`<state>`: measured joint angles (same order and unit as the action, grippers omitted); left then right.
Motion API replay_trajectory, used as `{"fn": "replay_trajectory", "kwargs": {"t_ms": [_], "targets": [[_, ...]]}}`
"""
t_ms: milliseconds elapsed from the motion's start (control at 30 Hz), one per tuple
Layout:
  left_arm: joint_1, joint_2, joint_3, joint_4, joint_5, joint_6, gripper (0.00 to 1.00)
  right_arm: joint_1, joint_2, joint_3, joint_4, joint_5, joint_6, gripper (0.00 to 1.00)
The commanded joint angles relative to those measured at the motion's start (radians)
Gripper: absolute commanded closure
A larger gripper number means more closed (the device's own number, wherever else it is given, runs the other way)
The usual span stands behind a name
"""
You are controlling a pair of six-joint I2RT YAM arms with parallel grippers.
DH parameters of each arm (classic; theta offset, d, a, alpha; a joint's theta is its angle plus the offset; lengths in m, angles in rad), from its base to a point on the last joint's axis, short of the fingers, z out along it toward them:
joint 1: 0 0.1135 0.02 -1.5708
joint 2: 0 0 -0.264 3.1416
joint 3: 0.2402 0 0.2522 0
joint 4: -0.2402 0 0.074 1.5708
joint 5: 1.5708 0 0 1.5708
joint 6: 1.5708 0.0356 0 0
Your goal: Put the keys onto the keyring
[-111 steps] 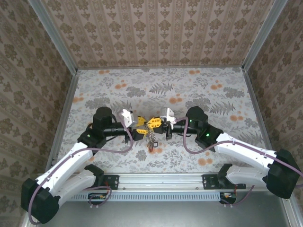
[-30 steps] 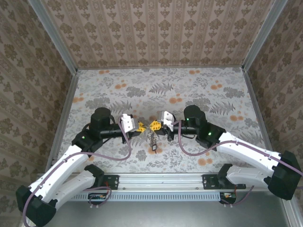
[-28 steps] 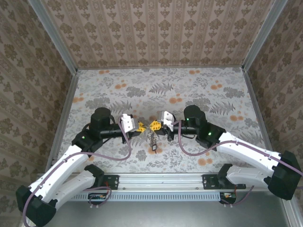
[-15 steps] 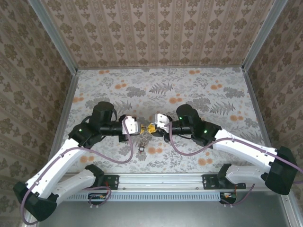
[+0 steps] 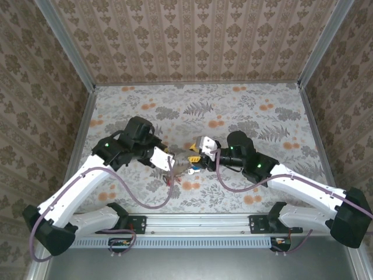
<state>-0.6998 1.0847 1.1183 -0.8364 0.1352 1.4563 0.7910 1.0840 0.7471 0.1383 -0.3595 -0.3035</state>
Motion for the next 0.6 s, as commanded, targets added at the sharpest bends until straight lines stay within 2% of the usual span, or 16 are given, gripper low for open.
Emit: {"fn": "replay_trajectory", "kwargs": {"t_ms": [0, 67, 167, 200, 233, 400, 567], "targets": [[-0.004, 0.055, 0.07, 0.044, -0.248, 0.224, 1.0, -0.012, -0.038, -0.038, 0.081, 0.138, 0.064, 0.6], [-0.002, 0.099, 0.101, 0.073, -0.34, 0.288, 1.0, -0.016, -0.054, -0.067, 0.116, 0.205, 0.091, 0.52], [0.002, 0.169, 0.185, 0.092, -0.434, 0.34, 1.0, -0.021, -0.086, -0.116, 0.174, 0.289, 0.121, 0.33], [0.003, 0.196, 0.223, 0.09, -0.45, 0.352, 1.0, -0.022, -0.1, -0.132, 0.191, 0.321, 0.132, 0.2], [0.003, 0.219, 0.266, 0.08, -0.456, 0.364, 1.0, -0.025, -0.114, -0.149, 0.21, 0.347, 0.138, 0.01], [0.021, 0.324, 0.434, 0.035, -0.51, 0.441, 1.0, -0.049, -0.195, -0.215, 0.25, 0.413, 0.158, 0.0], [0.039, 0.405, 0.52, 0.04, -0.515, 0.43, 1.0, -0.072, -0.279, -0.276, 0.265, 0.522, 0.202, 0.01]]}}
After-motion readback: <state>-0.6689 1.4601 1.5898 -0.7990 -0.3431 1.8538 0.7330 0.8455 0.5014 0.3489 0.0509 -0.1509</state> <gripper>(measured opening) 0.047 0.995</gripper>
